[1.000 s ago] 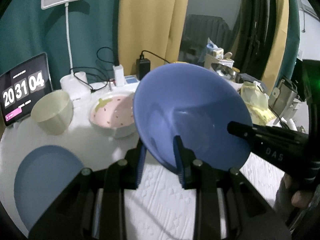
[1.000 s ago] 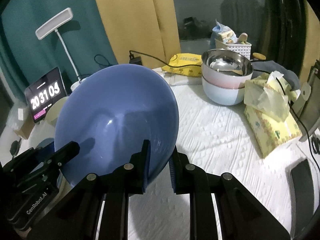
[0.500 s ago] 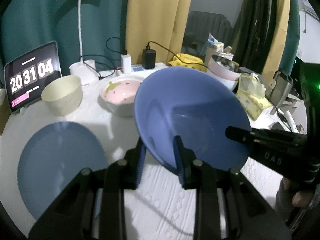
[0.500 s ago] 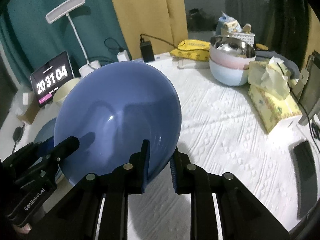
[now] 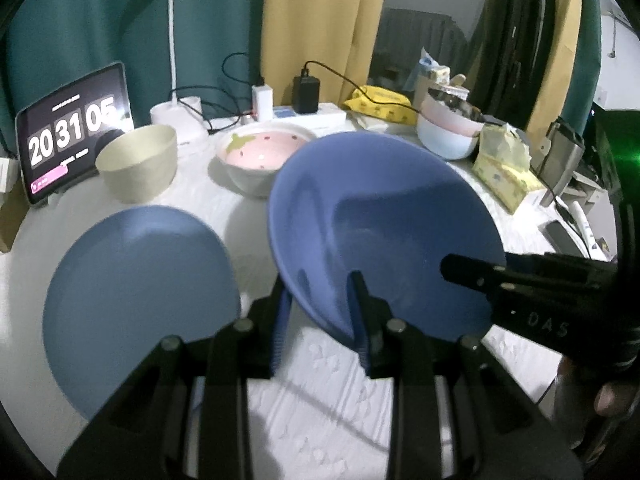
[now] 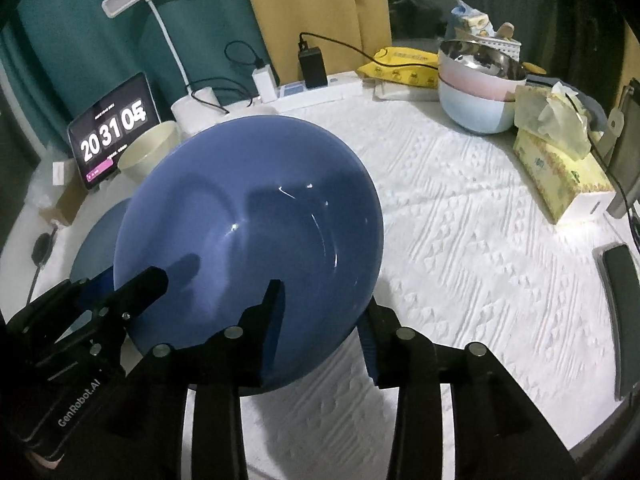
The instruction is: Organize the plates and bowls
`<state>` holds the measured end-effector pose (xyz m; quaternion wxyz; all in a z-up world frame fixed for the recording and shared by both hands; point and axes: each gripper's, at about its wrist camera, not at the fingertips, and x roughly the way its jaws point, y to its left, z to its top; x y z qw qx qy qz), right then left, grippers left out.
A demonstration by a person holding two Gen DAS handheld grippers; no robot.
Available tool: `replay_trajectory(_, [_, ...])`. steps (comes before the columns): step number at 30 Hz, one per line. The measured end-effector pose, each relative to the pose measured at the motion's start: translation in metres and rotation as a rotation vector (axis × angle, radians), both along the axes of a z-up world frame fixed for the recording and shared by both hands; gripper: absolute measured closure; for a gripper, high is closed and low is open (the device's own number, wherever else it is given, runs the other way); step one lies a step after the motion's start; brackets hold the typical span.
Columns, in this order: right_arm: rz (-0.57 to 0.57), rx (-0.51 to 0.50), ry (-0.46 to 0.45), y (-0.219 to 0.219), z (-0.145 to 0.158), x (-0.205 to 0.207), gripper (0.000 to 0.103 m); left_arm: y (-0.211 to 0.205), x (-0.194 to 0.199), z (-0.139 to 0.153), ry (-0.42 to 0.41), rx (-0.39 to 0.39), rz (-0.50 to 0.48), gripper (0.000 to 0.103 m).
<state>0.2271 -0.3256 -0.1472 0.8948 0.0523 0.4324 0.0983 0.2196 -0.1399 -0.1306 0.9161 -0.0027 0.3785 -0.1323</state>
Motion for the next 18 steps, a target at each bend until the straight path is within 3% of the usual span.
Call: replay_trajectory(18, [-0.007, 0.003, 0.011, 0.0003, 0.0031, -0.0049, 0.063, 0.0039, -0.001, -0.0077, 0.061, 0.003, -0.039, 0.071])
